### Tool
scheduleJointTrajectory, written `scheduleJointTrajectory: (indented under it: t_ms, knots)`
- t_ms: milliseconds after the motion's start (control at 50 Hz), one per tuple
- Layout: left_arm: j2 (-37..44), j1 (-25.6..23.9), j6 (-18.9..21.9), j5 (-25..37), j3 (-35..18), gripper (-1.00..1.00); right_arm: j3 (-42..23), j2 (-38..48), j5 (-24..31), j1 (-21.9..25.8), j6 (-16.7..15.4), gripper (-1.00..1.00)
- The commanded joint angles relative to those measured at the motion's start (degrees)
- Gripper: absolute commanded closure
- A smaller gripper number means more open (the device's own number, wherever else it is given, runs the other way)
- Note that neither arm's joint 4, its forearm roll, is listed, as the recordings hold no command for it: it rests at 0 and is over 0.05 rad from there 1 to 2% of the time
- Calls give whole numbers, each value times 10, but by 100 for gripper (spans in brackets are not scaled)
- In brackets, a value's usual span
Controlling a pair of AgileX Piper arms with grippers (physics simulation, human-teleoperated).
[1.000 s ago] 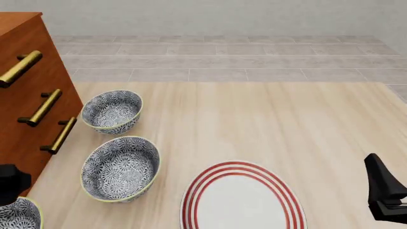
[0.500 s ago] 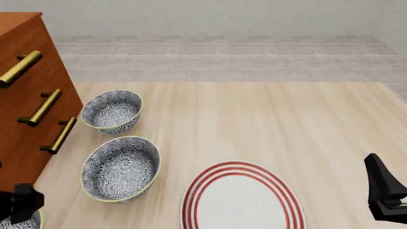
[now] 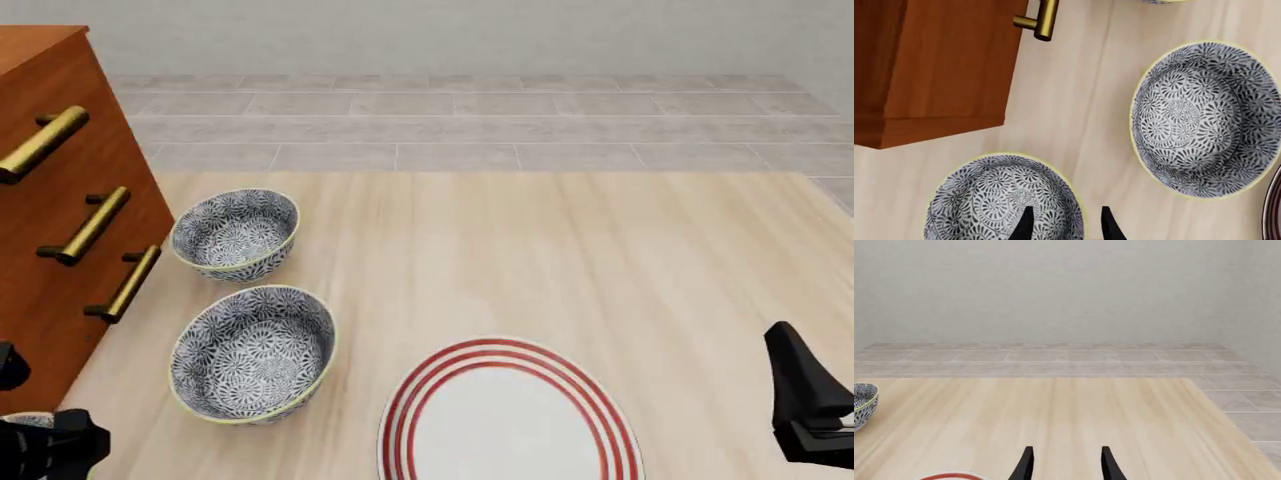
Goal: Put the bowl at the front on the plate.
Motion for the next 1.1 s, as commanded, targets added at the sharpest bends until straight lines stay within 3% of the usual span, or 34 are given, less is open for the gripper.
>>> scheduleJointTrajectory:
  t_ms: [20, 220, 500, 1020, 1040, 1100]
  knots:
    - [0, -19, -20, -11, 18, -100, 1, 0, -2, 0, 0, -100]
    - [15, -28, -41, -46, 45, -100, 1, 0, -2, 0, 0, -100]
    - [75, -9, -27, -125, 80, -100, 1, 0, -1, 0, 0, -100]
    - [119, -14, -41, -178, 109, -100, 1, 0, -2, 0, 0, -100]
    - [118, -13, -41, -178, 110, 100, 1, 0, -1, 0, 0, -100]
    - [100, -19, -52, -161, 107, 100, 1, 0, -2, 0, 0, -100]
